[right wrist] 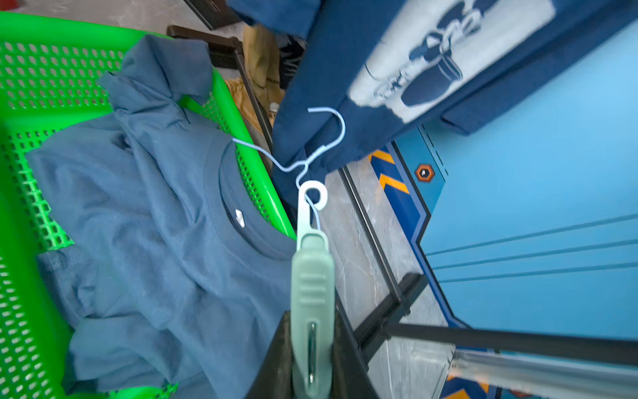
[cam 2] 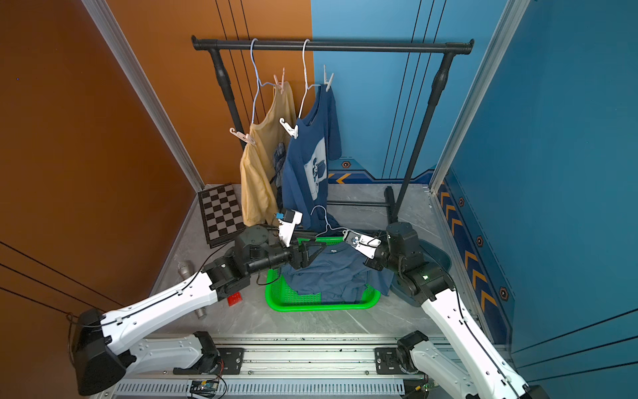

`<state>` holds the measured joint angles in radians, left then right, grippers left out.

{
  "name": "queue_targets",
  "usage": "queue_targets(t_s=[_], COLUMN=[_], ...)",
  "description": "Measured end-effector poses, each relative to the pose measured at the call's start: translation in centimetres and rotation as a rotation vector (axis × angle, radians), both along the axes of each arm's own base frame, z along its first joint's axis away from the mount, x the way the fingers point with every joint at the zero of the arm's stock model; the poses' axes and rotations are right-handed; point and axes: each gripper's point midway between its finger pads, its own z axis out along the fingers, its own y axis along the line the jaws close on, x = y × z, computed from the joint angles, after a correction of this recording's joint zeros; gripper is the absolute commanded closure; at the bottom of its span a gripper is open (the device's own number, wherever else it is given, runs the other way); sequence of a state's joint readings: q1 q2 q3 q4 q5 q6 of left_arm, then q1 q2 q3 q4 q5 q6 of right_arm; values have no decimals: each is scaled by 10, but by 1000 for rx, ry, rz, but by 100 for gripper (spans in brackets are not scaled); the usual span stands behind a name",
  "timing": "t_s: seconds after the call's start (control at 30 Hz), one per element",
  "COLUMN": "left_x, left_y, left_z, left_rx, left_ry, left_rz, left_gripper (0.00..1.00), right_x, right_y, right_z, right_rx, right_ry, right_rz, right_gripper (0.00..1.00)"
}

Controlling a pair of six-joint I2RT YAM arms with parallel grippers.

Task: Remove the clothespins securing t-shirts to the hanger
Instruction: Place the clothespin in the storage box.

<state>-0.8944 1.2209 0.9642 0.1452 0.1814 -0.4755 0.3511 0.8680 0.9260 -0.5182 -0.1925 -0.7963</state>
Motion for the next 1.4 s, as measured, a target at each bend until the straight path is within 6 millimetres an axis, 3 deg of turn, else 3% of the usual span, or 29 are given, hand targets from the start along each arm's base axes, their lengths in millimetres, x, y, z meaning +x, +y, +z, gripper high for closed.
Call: queue_targets(t_s=[0.2,0.47,0.97,1.2,1.4], left_x=[-12,-24,-30,-26,-21], left_y=[-49,-110,-174,-189,-204], left_z=[-10,-17,-71,-86,-97], left_rx=[69,124,185,193,199], left_ry=[-141,-279,-262,-231,-210], left_rz=[-104,-220,-340,-353,-362], left_gripper=[34,33,32,32,33], right_x=[-3,-7,0,0,-8], right_y=[-58,-95,-173,-185,-185], right_z=[-19,-57,-126,-133,-157], right_rx=[51,103,153,148,133], right_ry=[76,204,475,503,576], right_rz=[-216,-399,-719,-749,-748], right_gripper=[88,88,88,88,88])
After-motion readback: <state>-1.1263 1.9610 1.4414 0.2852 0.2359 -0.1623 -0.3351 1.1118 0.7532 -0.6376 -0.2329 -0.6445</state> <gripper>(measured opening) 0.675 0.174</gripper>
